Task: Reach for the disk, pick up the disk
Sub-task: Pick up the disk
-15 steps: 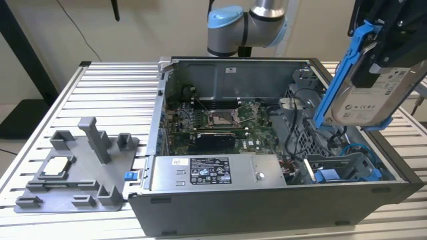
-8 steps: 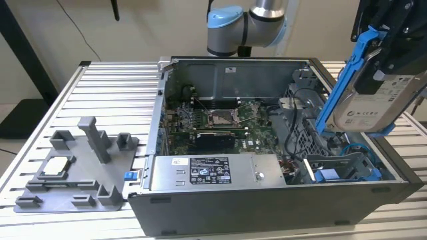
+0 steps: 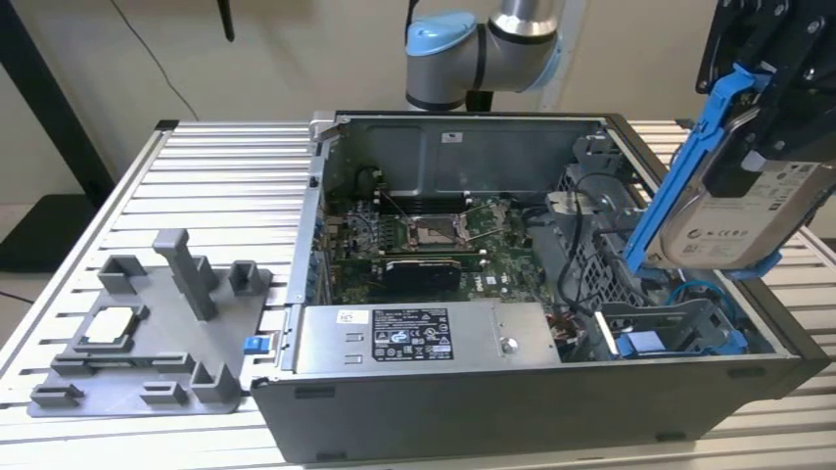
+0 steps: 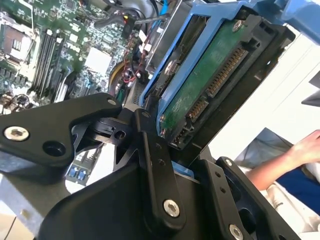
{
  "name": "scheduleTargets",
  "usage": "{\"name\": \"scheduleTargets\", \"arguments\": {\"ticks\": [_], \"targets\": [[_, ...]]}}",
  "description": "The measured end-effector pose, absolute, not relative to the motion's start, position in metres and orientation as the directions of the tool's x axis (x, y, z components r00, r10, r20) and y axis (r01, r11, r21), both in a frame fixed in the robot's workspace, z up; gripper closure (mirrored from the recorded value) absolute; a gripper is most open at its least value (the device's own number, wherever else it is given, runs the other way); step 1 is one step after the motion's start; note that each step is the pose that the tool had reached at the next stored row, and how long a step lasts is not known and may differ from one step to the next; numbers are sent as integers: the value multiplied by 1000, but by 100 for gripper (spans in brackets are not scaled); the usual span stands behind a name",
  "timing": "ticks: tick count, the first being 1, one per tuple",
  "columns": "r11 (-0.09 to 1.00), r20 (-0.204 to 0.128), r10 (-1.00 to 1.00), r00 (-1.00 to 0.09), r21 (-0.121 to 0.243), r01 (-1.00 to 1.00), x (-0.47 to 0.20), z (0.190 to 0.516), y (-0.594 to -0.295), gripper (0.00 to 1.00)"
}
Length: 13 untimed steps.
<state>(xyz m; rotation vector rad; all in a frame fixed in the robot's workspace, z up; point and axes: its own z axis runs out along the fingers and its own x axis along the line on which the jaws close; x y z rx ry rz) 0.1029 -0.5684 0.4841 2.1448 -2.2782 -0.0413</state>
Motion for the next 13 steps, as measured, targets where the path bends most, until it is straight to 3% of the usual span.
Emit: {"name": "scheduleTargets", "arguments": {"ticks": [13], "targets": [[55,-10,-998,-55,28,-998,108,478,-573,100]]}}
